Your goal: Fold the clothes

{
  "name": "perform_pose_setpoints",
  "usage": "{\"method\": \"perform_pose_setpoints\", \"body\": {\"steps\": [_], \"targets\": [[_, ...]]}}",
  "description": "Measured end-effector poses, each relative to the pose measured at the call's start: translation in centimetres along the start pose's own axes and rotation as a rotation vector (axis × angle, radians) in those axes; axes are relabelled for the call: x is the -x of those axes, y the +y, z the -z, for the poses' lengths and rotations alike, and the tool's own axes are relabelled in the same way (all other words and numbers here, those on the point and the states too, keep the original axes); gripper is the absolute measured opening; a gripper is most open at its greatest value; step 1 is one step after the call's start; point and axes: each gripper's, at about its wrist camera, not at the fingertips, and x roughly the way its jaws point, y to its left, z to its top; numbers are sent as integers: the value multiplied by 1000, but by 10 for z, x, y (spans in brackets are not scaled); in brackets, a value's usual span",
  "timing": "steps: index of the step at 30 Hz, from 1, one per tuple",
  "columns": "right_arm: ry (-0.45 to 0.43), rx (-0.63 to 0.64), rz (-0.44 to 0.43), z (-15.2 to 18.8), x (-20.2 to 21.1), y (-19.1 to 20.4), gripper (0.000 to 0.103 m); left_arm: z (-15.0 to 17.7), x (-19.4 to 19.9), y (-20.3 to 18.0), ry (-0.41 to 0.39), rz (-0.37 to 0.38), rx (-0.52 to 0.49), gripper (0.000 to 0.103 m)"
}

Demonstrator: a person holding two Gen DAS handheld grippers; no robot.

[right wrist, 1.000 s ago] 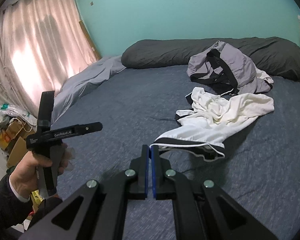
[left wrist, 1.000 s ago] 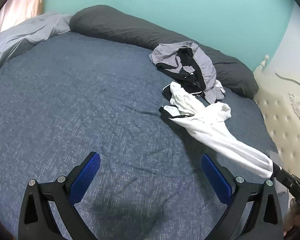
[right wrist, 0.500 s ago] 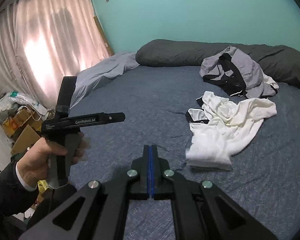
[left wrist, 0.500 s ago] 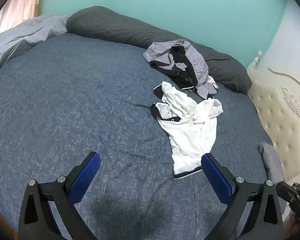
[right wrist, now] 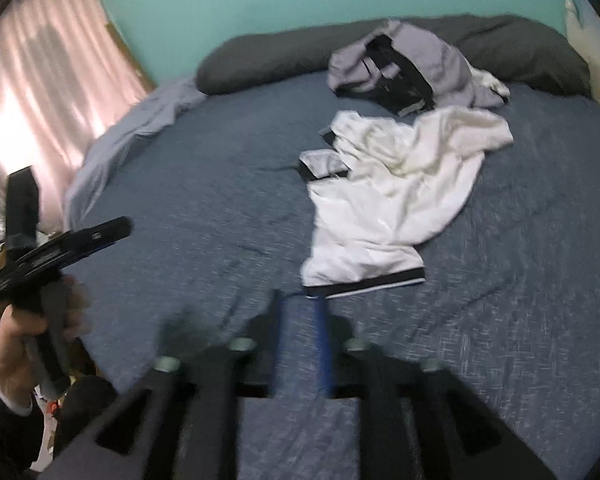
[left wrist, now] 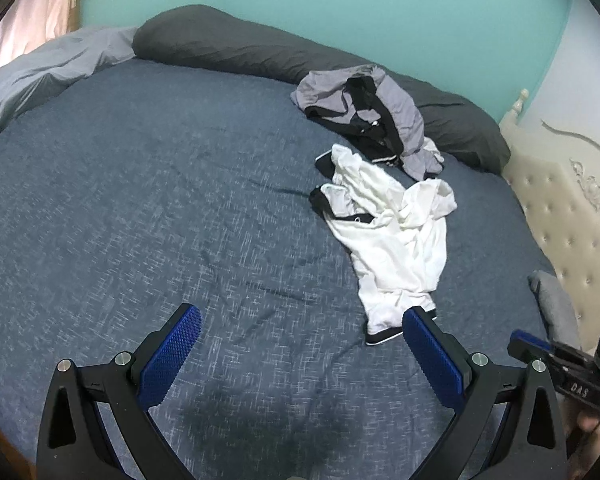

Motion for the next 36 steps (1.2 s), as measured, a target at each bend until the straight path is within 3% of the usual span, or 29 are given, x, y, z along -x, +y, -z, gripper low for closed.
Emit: {"method": "perform_pose_setpoints", "body": {"steps": [7,14,36], "targets": [[56,-78,65,-3,-42,-39,51,2,-50,4,11,-7,12,103],[80,-84,87,-24,-90,-65,52,3,-94,13,22,-9,13,103],[63,108,211,-152,-218,-76,52,9,-131,46,32,-38,75,103]]}}
